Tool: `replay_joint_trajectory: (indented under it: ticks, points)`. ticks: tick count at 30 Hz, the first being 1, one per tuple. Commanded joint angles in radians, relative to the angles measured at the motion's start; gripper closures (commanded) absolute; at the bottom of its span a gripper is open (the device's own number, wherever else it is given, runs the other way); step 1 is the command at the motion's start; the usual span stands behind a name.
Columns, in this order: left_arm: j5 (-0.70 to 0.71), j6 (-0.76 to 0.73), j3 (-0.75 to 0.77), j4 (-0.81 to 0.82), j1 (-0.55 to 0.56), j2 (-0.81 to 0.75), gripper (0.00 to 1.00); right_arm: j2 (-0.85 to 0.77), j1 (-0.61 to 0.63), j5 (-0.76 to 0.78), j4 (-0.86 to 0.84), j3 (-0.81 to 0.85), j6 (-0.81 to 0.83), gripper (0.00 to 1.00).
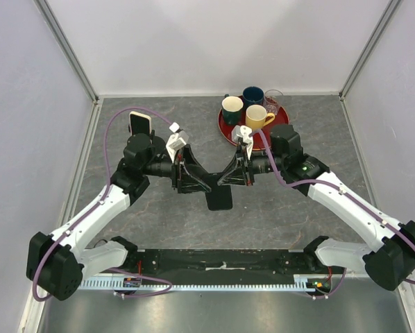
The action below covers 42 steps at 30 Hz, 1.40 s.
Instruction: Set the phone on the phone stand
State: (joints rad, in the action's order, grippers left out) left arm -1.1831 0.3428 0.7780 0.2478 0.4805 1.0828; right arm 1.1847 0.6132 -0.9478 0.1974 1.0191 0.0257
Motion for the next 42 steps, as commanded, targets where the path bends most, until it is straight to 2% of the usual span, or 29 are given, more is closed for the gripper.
replay_joint_trajectory:
  ticks: [1,3,5,6,9,10,11,12,13,15,16,18,20,22,23,24,26,27,28,31,35,37,38,42]
  points:
    - [-0.056,-0.011,0.053,-0.033,0.02,0.02,0.42,-0.039,0.002,-0.037,-0.191,-0.002,-0.101,1.0]
    - [-0.062,-0.014,0.056,-0.035,0.024,0.026,0.41,-0.039,0.002,-0.031,-0.217,-0.001,-0.116,1.0]
    - [-0.069,-0.018,0.058,-0.036,0.027,0.029,0.46,-0.039,0.002,-0.034,-0.227,-0.004,-0.125,1.0]
    - [-0.069,-0.025,0.056,-0.038,0.03,0.028,0.66,-0.039,0.002,-0.034,-0.237,-0.007,-0.13,1.0]
    - [-0.043,-0.057,0.056,-0.062,0.032,0.011,0.97,-0.045,0.003,-0.029,-0.243,-0.016,-0.139,1.0]
    - [-0.024,-0.064,0.055,-0.062,0.032,0.0,0.98,-0.046,0.003,-0.019,-0.243,-0.014,-0.145,1.0]
    - [-0.013,-0.068,0.049,-0.061,0.032,-0.018,0.98,-0.045,0.002,-0.011,-0.243,-0.013,-0.15,0.95]
    - [0.0,-0.064,0.044,-0.047,0.03,-0.029,0.98,-0.045,0.002,0.0,-0.243,-0.01,-0.155,0.87]
    - [0.054,-0.062,0.04,-0.041,0.03,-0.041,0.98,-0.045,0.002,0.021,-0.245,-0.008,-0.159,0.61]
    - [0.132,-0.03,0.024,-0.032,0.018,-0.079,0.98,-0.042,0.002,0.154,-0.246,-0.01,-0.187,0.35]
    - [0.192,-0.01,0.02,-0.015,0.006,-0.092,0.98,-0.039,0.002,0.211,-0.247,-0.016,-0.2,0.14]
    - [0.309,0.088,-0.018,0.083,-0.043,-0.148,0.98,-0.007,0.002,0.32,-0.285,-0.024,-0.257,0.02]
    - [0.39,0.172,-0.101,0.183,-0.13,-0.199,0.98,0.019,0.002,0.377,-0.343,-0.045,-0.361,0.02]
    - [0.522,0.31,-0.199,0.34,-0.201,-0.263,0.98,0.046,0.002,0.398,-0.511,-0.107,-0.45,0.02]
    - [0.561,0.358,-0.224,0.384,-0.264,-0.276,0.98,0.046,0.002,0.418,-0.597,-0.143,-0.519,0.02]
    - [0.604,0.442,-0.247,0.422,-0.29,-0.285,0.98,0.05,0.003,0.461,-0.786,-0.218,-0.637,0.02]
    - [0.628,0.563,-0.316,0.574,-0.344,-0.278,0.98,0.068,0.013,0.512,-0.959,-0.275,-0.748,0.02]
    - [0.652,0.6,-0.338,0.62,-0.353,-0.264,0.98,0.097,0.041,0.567,-1.046,-0.293,-0.786,0.02]
    - [0.654,0.634,-0.37,0.713,-0.371,-0.255,0.98,0.111,0.063,0.592,-1.055,-0.289,-0.784,0.02]
    - [0.64,0.717,-0.385,0.826,-0.382,-0.238,0.98,0.168,0.138,0.699,-1.111,-0.303,-0.811,0.02]
    - [0.68,0.771,-0.408,0.844,-0.382,-0.285,0.98,0.245,0.187,0.828,-1.393,-0.395,-0.938,0.02]
    - [0.694,0.801,-0.428,0.864,-0.382,-0.3,0.98,0.26,0.201,0.895,-1.461,-0.447,-0.981,0.02]
    - [0.711,0.843,-0.439,0.902,-0.382,-0.304,0.98,0.269,0.21,0.905,-1.521,-0.459,-0.986,0.02]
    - [0.801,0.938,-0.522,1.005,-0.382,-0.317,0.98,0.286,0.223,0.896,-1.581,-0.467,-1.004,0.02]
